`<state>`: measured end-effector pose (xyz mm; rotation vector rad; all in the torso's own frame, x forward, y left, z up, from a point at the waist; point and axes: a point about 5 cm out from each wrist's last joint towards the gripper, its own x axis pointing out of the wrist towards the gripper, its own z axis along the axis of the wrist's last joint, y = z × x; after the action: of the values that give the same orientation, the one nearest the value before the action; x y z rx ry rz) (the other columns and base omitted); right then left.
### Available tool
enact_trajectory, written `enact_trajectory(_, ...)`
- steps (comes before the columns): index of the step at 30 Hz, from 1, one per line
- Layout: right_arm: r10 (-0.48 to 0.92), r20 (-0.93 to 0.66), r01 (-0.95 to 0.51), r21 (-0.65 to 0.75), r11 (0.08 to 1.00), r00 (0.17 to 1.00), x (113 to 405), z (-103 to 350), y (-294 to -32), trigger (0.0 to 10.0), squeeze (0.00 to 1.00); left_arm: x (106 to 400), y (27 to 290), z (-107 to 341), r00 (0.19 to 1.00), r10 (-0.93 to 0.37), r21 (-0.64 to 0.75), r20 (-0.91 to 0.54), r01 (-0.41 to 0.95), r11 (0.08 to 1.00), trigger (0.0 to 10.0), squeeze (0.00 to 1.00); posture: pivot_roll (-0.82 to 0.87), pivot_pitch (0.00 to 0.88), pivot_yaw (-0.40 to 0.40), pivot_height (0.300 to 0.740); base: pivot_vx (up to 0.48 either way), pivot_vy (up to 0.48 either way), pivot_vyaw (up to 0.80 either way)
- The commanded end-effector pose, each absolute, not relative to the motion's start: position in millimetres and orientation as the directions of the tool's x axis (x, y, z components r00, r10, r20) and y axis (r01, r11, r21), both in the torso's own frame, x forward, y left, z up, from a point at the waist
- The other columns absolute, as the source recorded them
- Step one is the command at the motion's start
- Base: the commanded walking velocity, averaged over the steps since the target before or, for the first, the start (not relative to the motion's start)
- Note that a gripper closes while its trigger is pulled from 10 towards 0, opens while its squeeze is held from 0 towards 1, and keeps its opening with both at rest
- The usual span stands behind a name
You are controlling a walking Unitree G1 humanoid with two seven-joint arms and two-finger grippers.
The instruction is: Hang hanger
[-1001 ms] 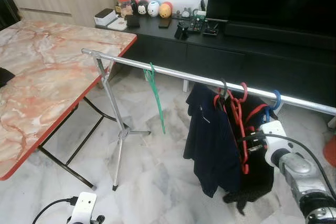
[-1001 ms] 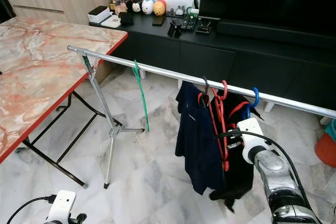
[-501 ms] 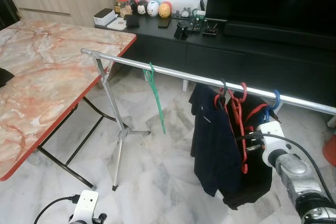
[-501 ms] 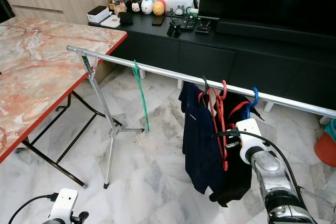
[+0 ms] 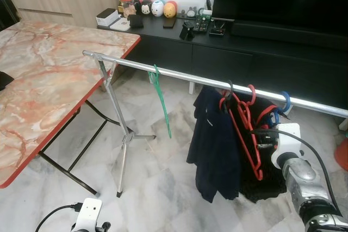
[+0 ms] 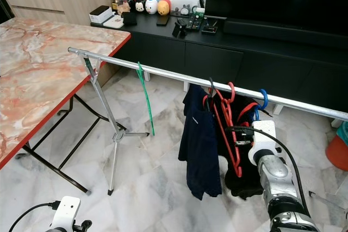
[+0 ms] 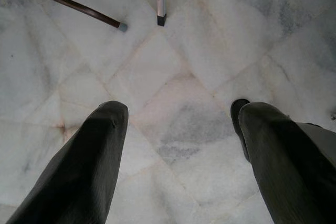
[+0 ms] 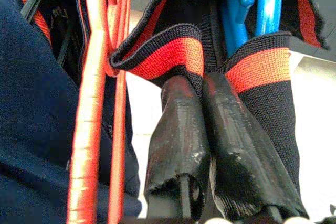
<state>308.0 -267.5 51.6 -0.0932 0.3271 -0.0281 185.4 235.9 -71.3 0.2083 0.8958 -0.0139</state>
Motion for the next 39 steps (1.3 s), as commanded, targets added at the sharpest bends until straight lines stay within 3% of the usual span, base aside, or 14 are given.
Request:
enact_trajectory(1,-0.024,-0.295,-0.003,-0.091,0.996,0.955,315.2,58.5,-261.3,10.0,0.00,180.2,234.7,-74.1,0.615,0.069,0.172,-0.786,0.109,0.979,10.0,0.00,0.03,0.000,0.058,0.740,0.000,0.000,0.00)
enact_trajectory(4,-0.027,-0.315,-0.009,-0.111,0.994,0.949,314.3,56.3,-261.2,10.0,0.00,180.2,234.8,-74.1,0.614,0.068,0.170,-0.786,0.108,0.980,10.0,0.00,0.03,0.000,0.058,0.740,0.000,0.000,0.00)
enact_trajectory(5,-0.026,-0.327,-0.015,-0.120,0.993,0.945,314.1,55.6,-261.5,7.1,0.00,180.3,235.0,-74.1,0.615,0.069,0.170,-0.786,0.108,0.980,10.0,0.00,0.02,0.000,0.058,0.740,0.000,0.000,0.00)
enact_trajectory(6,-0.031,-0.326,-0.012,-0.129,0.992,0.945,314.3,56.3,-262.3,5.2,0.00,180.3,235.2,-74.0,0.615,0.069,0.169,-0.786,0.106,0.980,10.0,0.00,0.02,0.000,0.058,0.740,0.000,0.000,0.00)
enact_trajectory(7,-0.038,-0.305,0.000,-0.123,0.992,0.952,315.6,60.3,-264.2,0.0,0.00,180.4,235.7,-73.8,0.615,0.070,0.169,-0.785,0.105,0.980,10.0,0.00,0.02,0.000,0.059,0.740,0.000,0.000,0.00)
enact_trajectory(19,-0.072,-0.225,0.046,-0.118,0.992,0.972,328.2,85.0,-269.2,0.0,0.00,181.7,237.2,-72.8,0.615,0.063,0.164,-0.786,0.108,0.981,10.0,0.00,0.02,0.000,0.061,0.740,0.000,0.000,0.00)
enact_trajectory(29,-0.074,-0.311,0.039,-0.118,0.992,0.947,322.4,69.1,-265.3,0.0,0.00,176.5,238.8,-75.0,0.599,0.066,0.161,-0.798,0.107,0.981,10.0,0.00,0.02,0.000,0.061,0.740,0.000,0.000,0.00)
enact_trajectory(31,-0.073,-0.395,0.032,-0.110,0.993,0.916,316.6,56.1,-264.1,0.0,0.00,175.2,239.9,-75.5,0.592,0.067,0.161,-0.803,0.107,0.981,10.0,0.00,0.02,0.000,0.063,0.740,0.000,0.000,0.00)
enact_trajectory(32,-0.077,-0.413,0.030,-0.119,0.992,0.907,315.0,52.9,-263.8,5.6,0.00,175.0,240.0,-75.6,0.590,0.067,0.161,-0.804,0.108,0.981,10.0,0.00,0.02,0.000,0.063,0.740,0.000,0.000,0.00)
enact_trajectory(33,-0.084,-0.422,0.033,-0.127,0.991,0.903,314.0,51.1,-264.0,8.3,0.00,175.0,240.2,-75.6,0.589,0.067,0.161,-0.805,0.108,0.981,10.0,0.00,0.02,0.000,0.063,0.740,0.000,0.000,0.00)
enact_trajectory(34,-0.093,-0.424,0.040,-0.131,0.991,0.901,313.5,50.3,-264.4,10.0,0.00,174.9,240.3,-75.6,0.589,0.067,0.161,-0.805,0.108,0.981,10.0,0.00,0.02,0.000,0.063,0.740,0.000,0.000,0.00)
enact_trajectory(39,-0.103,-0.422,0.063,-0.108,0.992,0.901,313.0,49.5,-265.5,10.0,0.00,174.0,240.0,-76.0,0.588,0.064,0.159,-0.806,0.111,0.981,10.0,0.00,0.02,0.000,0.063,0.740,0.000,0.000,0.00)
